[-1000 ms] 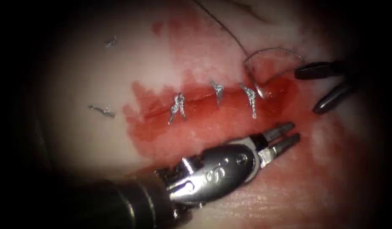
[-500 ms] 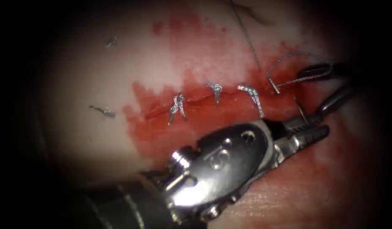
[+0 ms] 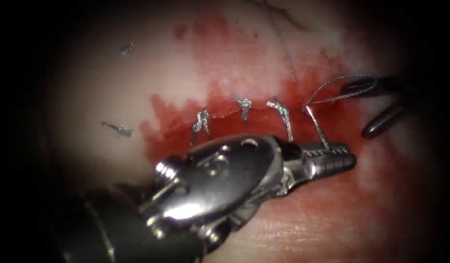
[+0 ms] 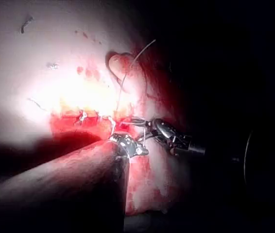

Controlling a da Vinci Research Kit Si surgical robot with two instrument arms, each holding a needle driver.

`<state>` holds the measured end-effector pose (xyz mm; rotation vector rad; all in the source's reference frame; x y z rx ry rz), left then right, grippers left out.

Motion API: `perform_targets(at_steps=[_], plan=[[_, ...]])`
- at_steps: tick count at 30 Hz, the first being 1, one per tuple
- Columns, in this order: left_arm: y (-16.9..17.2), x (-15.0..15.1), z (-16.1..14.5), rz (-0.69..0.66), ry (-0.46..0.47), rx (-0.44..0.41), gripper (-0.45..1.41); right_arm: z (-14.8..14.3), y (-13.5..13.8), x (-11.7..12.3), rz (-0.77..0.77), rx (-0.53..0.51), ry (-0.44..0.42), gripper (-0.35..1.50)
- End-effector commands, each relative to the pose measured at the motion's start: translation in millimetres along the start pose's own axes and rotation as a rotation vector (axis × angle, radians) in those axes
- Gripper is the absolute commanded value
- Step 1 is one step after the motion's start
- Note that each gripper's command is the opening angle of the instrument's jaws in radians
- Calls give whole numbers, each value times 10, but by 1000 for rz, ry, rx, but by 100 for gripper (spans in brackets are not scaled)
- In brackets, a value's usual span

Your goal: Wound Closure

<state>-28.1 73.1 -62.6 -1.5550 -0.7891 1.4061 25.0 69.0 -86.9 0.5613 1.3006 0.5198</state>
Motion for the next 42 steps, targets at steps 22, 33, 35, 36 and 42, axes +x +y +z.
perform_targets(at_steps=[22,33,35,36,42], plan=[[33,31,-35,414,-98,-94,-35,13,-4,-15,-11,10,0,123],[31,36,-60,858,-242,28,-35,13,-31,-12,-15,-47,5,120],[30,40,-65,889,-249,47,-35,11,-37,-5,-18,-79,3,120],[30,42,-69,897,-253,58,-35,9,-41,2,-30,-112,0,118],[37,49,-88,935,-238,72,-35,16,-68,21,-95,-215,12,115]])
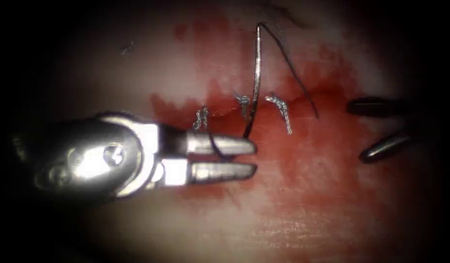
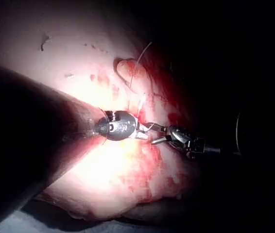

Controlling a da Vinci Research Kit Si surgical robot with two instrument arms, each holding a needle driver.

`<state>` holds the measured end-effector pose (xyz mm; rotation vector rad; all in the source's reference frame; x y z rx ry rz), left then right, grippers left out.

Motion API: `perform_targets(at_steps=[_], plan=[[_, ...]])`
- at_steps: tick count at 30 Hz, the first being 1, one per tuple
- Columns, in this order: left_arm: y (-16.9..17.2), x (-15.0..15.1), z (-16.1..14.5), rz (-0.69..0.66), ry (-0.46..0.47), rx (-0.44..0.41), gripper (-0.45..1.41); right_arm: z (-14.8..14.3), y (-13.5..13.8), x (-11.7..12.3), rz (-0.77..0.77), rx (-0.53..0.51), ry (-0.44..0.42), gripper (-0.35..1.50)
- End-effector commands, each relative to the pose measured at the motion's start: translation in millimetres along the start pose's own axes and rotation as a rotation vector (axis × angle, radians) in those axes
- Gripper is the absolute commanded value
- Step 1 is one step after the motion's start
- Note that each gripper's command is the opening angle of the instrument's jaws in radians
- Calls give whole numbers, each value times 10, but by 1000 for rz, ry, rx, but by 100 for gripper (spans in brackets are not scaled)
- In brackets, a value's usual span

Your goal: Wound Closure

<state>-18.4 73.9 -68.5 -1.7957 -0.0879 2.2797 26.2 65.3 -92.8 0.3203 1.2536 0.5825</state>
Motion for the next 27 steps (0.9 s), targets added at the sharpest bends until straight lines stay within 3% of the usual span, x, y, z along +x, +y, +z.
perform_targets(at_steps=[1,9,18,21,23,27], plan=[[-1,-1,6,3,5,-5,-35,13,-6,0,-10,-5,8,113],[24,7,3,8,34,-46,-35,42,-10,-13,-29,-50,17,99],[34,14,2,8,47,-64,-35,52,-1,-37,-52,-78,8,83],[35,13,3,9,47,-63,-35,53,-1,-39,-54,-75,-3,64],[37,13,7,11,51,-68,-35,61,-5,-44,-70,-43,-36,32],[39,14,9,11,53,-70,-35,70,-9,-53,-84,-19,-58,7]])
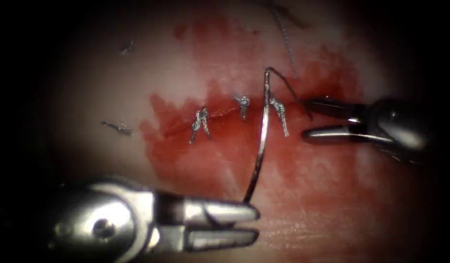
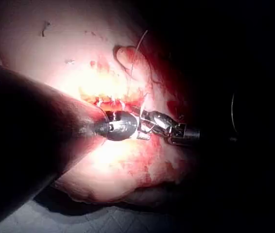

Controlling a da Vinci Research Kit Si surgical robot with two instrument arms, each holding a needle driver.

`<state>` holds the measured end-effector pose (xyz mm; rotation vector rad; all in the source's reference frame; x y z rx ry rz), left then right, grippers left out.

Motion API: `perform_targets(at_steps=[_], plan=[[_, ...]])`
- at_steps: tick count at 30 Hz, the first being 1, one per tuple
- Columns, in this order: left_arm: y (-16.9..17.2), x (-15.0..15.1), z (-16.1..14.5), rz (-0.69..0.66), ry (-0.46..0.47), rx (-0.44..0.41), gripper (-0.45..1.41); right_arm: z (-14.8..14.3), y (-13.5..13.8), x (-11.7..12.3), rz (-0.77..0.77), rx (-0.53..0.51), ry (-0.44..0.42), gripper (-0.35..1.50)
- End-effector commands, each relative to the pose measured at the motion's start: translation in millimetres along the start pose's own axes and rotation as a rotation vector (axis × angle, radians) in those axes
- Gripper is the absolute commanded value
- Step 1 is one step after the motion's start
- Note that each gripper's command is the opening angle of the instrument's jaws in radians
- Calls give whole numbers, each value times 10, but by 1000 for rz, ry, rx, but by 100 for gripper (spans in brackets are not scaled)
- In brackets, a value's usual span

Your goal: Wound Closure

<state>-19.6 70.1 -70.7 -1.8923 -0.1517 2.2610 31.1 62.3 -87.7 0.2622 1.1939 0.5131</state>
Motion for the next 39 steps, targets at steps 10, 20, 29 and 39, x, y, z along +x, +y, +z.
perform_targets(at_steps=[10,20,29,39], plan=[[1,-3,13,7,8,-7,-35,4,1,-4,-49,17,-5,-35],[10,-5,9,20,15,-27,-35,-14,-14,5,-46,25,-6,-35],[-2,-28,-2,21,4,-18,-35,-28,-43,15,-55,47,-4,-35],[-18,-51,-17,19,-22,9,-35,-32,-61,27,-68,67,-1,-35]])
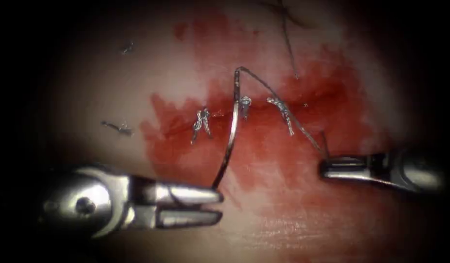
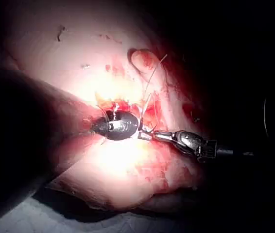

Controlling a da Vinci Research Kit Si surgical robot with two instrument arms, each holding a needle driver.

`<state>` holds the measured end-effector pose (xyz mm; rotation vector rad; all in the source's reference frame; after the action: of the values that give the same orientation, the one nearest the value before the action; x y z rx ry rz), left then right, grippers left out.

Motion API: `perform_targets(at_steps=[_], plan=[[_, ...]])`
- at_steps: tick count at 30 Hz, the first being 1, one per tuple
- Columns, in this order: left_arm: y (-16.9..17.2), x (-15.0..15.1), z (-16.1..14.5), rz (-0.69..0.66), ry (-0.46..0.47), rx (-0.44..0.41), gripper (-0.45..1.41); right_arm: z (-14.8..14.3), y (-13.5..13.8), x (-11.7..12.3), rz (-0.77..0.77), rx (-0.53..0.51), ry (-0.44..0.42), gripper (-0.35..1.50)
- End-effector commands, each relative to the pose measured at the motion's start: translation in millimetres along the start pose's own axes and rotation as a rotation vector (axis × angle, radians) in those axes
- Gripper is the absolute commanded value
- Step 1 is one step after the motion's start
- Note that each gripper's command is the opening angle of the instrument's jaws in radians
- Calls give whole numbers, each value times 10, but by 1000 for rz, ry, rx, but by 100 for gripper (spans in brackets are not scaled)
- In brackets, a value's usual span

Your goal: Wound Closure

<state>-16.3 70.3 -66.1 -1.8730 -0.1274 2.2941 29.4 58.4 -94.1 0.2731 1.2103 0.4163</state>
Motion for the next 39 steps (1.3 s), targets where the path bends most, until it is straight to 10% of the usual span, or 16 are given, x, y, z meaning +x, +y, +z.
perform_targets(at_steps=[1,12,15,17,35,39], plan=[[-6,-5,5,-5,-1,3,-35,9,-4,1,2,11,7,-35],[-15,-26,-10,-18,-13,13,-35,17,-26,23,1,95,18,-35],[-17,-26,-23,-20,-16,12,-35,6,-4,27,-45,60,20,106],[-17,-25,-29,-21,-16,9,-35,0,7,26,-47,38,14,125],[-3,-4,-34,-35,6,-21,-35,15,43,-2,-209,-85,45,125],[-3,-4,-34,-35,6,-21,-35,19,42,-4,-241,-89,41,83]])
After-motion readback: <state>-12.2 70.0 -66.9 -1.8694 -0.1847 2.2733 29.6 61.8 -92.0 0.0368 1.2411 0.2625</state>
